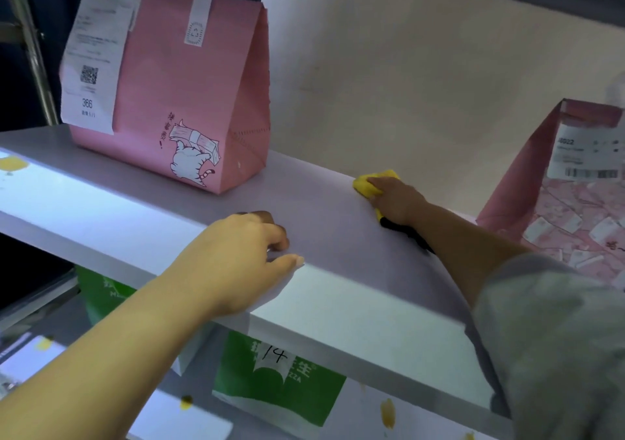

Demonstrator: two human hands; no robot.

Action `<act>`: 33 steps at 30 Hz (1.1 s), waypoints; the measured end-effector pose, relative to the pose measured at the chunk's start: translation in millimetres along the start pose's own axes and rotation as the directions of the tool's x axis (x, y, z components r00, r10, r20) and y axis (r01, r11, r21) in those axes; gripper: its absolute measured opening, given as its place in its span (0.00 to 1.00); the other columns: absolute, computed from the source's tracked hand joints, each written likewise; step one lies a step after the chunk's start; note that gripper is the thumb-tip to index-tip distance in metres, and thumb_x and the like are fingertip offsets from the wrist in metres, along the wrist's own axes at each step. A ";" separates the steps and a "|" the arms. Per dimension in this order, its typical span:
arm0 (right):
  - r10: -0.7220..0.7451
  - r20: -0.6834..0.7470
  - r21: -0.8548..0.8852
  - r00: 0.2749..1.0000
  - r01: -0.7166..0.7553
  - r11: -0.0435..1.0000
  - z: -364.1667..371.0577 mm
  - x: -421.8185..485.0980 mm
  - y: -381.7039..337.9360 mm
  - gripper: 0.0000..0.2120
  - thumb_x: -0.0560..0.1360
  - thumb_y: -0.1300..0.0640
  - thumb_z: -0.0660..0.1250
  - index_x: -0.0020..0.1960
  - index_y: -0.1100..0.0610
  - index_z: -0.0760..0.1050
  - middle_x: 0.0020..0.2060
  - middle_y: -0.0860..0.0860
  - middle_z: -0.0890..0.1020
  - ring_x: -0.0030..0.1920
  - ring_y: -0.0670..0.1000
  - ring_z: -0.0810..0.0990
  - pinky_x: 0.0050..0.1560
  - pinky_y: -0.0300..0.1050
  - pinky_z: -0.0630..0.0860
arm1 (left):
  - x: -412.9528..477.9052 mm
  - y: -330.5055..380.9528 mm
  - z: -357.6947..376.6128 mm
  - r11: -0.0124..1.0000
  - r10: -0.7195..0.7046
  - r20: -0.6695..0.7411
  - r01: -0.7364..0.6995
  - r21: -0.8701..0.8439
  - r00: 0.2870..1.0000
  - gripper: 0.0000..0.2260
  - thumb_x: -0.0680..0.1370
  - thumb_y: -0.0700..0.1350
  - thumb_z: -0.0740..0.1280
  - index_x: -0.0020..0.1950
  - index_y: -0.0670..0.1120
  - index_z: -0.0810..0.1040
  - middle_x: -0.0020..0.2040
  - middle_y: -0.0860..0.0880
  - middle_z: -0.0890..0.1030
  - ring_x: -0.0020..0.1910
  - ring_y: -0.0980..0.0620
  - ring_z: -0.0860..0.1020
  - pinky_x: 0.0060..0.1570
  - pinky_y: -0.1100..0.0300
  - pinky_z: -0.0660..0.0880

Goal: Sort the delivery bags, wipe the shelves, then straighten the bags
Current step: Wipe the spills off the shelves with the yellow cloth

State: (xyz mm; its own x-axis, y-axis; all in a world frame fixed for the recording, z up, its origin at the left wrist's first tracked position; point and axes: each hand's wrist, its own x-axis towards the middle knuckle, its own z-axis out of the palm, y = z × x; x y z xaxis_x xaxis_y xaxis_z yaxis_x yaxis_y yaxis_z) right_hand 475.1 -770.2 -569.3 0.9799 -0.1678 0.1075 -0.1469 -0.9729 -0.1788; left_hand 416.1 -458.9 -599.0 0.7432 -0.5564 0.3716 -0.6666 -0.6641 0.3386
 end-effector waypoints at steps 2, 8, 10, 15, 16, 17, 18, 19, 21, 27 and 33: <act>-0.060 0.029 0.021 0.998 0.060 0.998 4.3 -9.1 -6.6 0.07 0.77 0.45 0.57 0.48 0.37 0.74 0.55 0.50 0.72 0.56 0.52 0.71 0.58 0.47 0.66 | 0.1 0.6 -0.1 1.000 0.004 0.003 -0.004 0.008 1.000 0.16 0.74 0.63 0.59 0.48 0.54 0.79 0.50 0.57 0.76 0.50 0.53 0.74 0.48 0.58 0.71; -0.495 0.025 0.161 0.869 0.485 0.860 8.4 -61.1 -7.7 0.23 0.79 0.55 0.61 0.69 0.39 0.59 0.73 0.42 0.61 0.72 0.42 0.58 0.72 0.36 0.51 | -0.3 -0.1 1.2 1.000 -0.007 -0.008 0.007 -0.008 1.000 0.17 0.73 0.63 0.59 0.47 0.54 0.79 0.51 0.57 0.77 0.52 0.54 0.74 0.50 0.56 0.72; -0.474 0.020 0.239 0.880 0.457 0.857 5.6 -52.4 3.8 0.22 0.79 0.56 0.61 0.68 0.39 0.61 0.71 0.40 0.62 0.71 0.40 0.59 0.70 0.31 0.50 | -1.0 -0.5 1.4 1.000 -0.013 -0.012 0.013 -0.014 1.000 0.17 0.73 0.64 0.59 0.47 0.54 0.79 0.51 0.57 0.77 0.52 0.55 0.74 0.51 0.56 0.72; -0.167 -0.083 0.105 0.982 0.175 0.979 2.9 5.0 22.0 0.16 0.79 0.52 0.59 0.66 0.44 0.71 0.65 0.48 0.72 0.66 0.50 0.68 0.64 0.38 0.60 | -1.5 -0.6 0.9 1.000 -0.013 -0.014 0.012 -0.016 1.000 0.18 0.73 0.64 0.58 0.49 0.54 0.79 0.52 0.58 0.77 0.52 0.55 0.74 0.51 0.57 0.73; -0.117 -0.066 0.052 0.991 0.121 0.991 4.2 15.0 19.6 0.13 0.78 0.51 0.58 0.61 0.42 0.73 0.61 0.48 0.73 0.64 0.53 0.70 0.65 0.46 0.64 | -1.7 -0.4 0.9 1.000 -0.013 -0.015 0.013 -0.012 1.000 0.18 0.73 0.64 0.58 0.49 0.54 0.79 0.52 0.58 0.77 0.52 0.55 0.74 0.51 0.57 0.73; -0.056 -0.048 0.007 0.997 0.057 0.998 5.3 22.4 13.8 0.11 0.77 0.50 0.57 0.56 0.43 0.73 0.59 0.50 0.73 0.62 0.56 0.72 0.64 0.52 0.67 | -1.7 -0.1 0.9 1.000 -0.011 -0.016 0.011 -0.008 1.000 0.18 0.73 0.64 0.58 0.49 0.54 0.79 0.52 0.57 0.77 0.52 0.55 0.74 0.51 0.57 0.73; -0.010 -0.037 -0.012 0.999 0.009 1.000 6.4 25.9 5.3 0.10 0.76 0.49 0.56 0.54 0.43 0.73 0.58 0.52 0.73 0.60 0.59 0.73 0.62 0.55 0.69 | -1.5 0.2 0.8 1.000 -0.009 -0.017 0.009 -0.004 1.000 0.18 0.73 0.64 0.58 0.49 0.54 0.79 0.52 0.57 0.77 0.51 0.55 0.74 0.50 0.57 0.73; 0.002 -0.023 -0.005 1.000 -0.002 1.000 9.1 25.8 -4.0 0.10 0.76 0.46 0.56 0.55 0.42 0.73 0.60 0.53 0.72 0.60 0.59 0.74 0.63 0.56 0.69 | -1.3 0.5 0.6 1.000 -0.008 -0.017 0.008 0.000 1.000 0.17 0.73 0.64 0.58 0.49 0.54 0.79 0.52 0.57 0.77 0.52 0.55 0.74 0.50 0.57 0.73; -0.107 -0.004 0.023 0.994 0.107 0.994 16.3 11.7 -23.9 0.17 0.78 0.44 0.57 0.66 0.40 0.69 0.70 0.51 0.67 0.68 0.55 0.68 0.70 0.51 0.62 | -1.6 0.8 0.7 1.000 -0.012 -0.015 0.012 0.005 1.000 0.17 0.73 0.64 0.59 0.49 0.54 0.79 0.52 0.57 0.77 0.52 0.54 0.74 0.51 0.57 0.72; -0.498 0.050 0.234 0.866 0.474 0.849 13.3 -41.5 -21.1 0.22 0.79 0.55 0.62 0.70 0.40 0.62 0.69 0.38 0.61 0.70 0.39 0.59 0.68 0.26 0.49 | -1.4 -0.2 0.9 1.000 -0.012 -0.011 0.012 -0.004 1.000 0.17 0.74 0.64 0.59 0.48 0.54 0.79 0.52 0.57 0.77 0.52 0.54 0.74 0.51 0.56 0.72; -0.100 -0.007 0.110 0.995 0.100 0.989 -1.2 3.8 11.7 0.13 0.79 0.47 0.57 0.61 0.39 0.72 0.66 0.50 0.70 0.66 0.55 0.69 0.68 0.47 0.62 | -1.6 0.0 0.6 1.000 -0.013 -0.024 0.013 -0.002 1.000 0.17 0.73 0.64 0.59 0.48 0.54 0.79 0.51 0.57 0.77 0.51 0.55 0.74 0.50 0.57 0.72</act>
State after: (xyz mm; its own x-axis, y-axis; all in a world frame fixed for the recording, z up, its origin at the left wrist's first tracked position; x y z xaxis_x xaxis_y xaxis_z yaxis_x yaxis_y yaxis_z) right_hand 476.9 -782.4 -569.8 0.9888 -0.0712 0.1315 -0.0328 -0.9614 -0.2733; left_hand 415.0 -458.3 -600.1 0.7499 -0.5358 0.3882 -0.6573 -0.6701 0.3448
